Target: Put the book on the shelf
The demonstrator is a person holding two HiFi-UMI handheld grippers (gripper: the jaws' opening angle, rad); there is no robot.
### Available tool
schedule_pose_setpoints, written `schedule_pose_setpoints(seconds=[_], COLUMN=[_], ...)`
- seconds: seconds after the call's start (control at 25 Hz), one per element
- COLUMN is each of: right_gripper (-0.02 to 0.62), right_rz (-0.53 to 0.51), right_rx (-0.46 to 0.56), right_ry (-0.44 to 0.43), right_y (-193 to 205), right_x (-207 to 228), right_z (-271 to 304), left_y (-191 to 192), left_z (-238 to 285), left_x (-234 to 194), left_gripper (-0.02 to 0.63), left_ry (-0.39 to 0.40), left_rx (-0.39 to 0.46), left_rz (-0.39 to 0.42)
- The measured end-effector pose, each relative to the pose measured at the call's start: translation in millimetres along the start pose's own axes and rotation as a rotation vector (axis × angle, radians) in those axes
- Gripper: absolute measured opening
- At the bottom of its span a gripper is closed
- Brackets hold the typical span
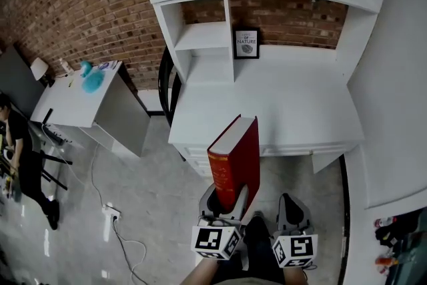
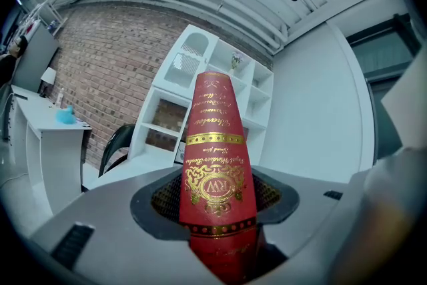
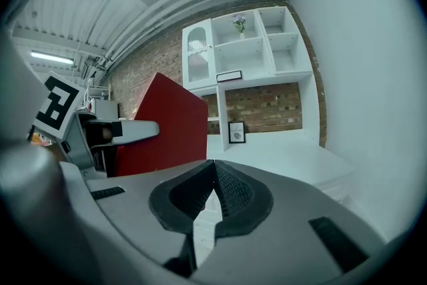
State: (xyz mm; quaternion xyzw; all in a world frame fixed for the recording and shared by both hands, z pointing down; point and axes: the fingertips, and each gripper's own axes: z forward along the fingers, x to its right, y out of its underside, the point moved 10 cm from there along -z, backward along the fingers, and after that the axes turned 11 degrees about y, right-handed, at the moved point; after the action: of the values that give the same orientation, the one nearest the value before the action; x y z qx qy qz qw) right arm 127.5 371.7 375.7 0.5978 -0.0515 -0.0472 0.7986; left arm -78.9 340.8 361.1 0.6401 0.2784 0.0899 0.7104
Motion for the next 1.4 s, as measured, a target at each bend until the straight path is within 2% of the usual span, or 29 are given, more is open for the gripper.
schedule_pose_setpoints(seconds=[0.32,0.56,1.08,1.4], right_gripper=[0.015,0.015,0.015,0.015], right_rz=[-0.009,-0.021,-0.02,0.014], right_rx=[0.003,0.0,-0.01,-0.046], right_ry=[-0.048,-0.087,-0.13,-0.077], right_y=[-42,-58,-67,-73], right_x=[46,71,84,78], right_z=[97,158,229,275], left_y=[-16,-21,-29,-29], left_z=[98,159,229,276], left_x=[-21,-38,-75,-110], left_gripper=[0.245,0.245,0.245,0.245], left_ry=[-0.056,-0.097,-0.131,-0.115], left_rx=[0.007,0.018,0.006,0.005], left_rz=[0.021,0.028,0.07,0.054])
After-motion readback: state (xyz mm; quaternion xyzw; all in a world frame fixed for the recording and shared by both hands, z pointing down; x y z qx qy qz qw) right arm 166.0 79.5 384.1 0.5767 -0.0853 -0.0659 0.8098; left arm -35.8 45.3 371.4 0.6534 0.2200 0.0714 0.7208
